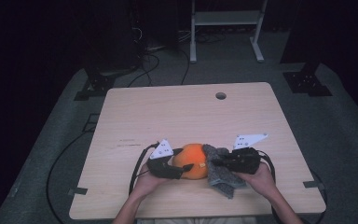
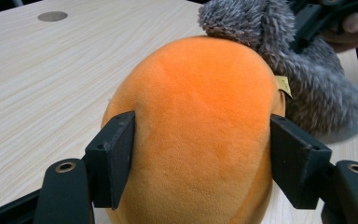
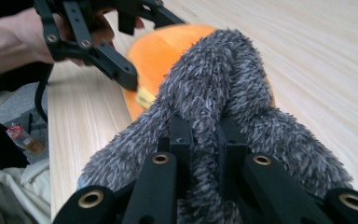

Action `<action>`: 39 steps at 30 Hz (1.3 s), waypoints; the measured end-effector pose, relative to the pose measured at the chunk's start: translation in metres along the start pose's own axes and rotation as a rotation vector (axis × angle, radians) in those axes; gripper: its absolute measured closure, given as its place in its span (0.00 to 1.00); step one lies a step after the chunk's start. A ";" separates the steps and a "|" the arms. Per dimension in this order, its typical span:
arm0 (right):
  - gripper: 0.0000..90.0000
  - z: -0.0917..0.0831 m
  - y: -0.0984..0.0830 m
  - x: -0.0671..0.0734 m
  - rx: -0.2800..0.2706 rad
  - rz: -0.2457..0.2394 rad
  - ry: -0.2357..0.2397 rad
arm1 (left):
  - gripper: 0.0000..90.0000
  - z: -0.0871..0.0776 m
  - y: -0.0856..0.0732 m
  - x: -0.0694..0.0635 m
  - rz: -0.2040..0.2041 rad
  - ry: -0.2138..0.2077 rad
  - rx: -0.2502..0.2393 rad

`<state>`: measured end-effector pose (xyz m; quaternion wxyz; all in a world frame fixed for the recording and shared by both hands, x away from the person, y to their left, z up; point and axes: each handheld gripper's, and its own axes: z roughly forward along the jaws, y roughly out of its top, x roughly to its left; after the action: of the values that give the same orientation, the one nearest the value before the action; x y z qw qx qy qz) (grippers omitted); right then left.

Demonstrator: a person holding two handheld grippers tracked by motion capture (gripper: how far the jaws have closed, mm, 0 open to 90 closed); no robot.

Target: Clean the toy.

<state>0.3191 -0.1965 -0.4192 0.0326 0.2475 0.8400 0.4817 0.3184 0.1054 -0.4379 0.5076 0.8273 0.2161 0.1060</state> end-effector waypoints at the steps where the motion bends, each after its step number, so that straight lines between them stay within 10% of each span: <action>1: 0.88 -0.002 -0.001 0.000 0.004 0.000 -0.005 | 0.34 0.000 0.000 -0.001 0.008 -0.001 0.003; 23: 0.88 -0.001 0.023 0.000 -0.025 -0.024 0.004 | 0.37 -0.003 -0.004 -0.001 0.043 -0.039 0.008; 30: 0.88 -0.002 0.006 -0.009 0.010 0.012 -0.004 | 0.37 -0.001 -0.003 -0.002 0.062 -0.047 0.010; 36: 0.88 0.003 0.023 -0.002 -0.018 -0.022 0.010 | 0.36 -0.003 -0.004 0.001 0.034 -0.051 0.005; 39: 0.88 0.005 0.019 -0.003 -0.002 -0.025 0.008 | 0.23 -0.005 -0.001 0.007 -0.041 -0.091 -0.014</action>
<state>0.3300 -0.1863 -0.4069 0.0357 0.2350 0.8427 0.4831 0.3220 0.1130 -0.4364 0.5249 0.8229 0.2091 0.0594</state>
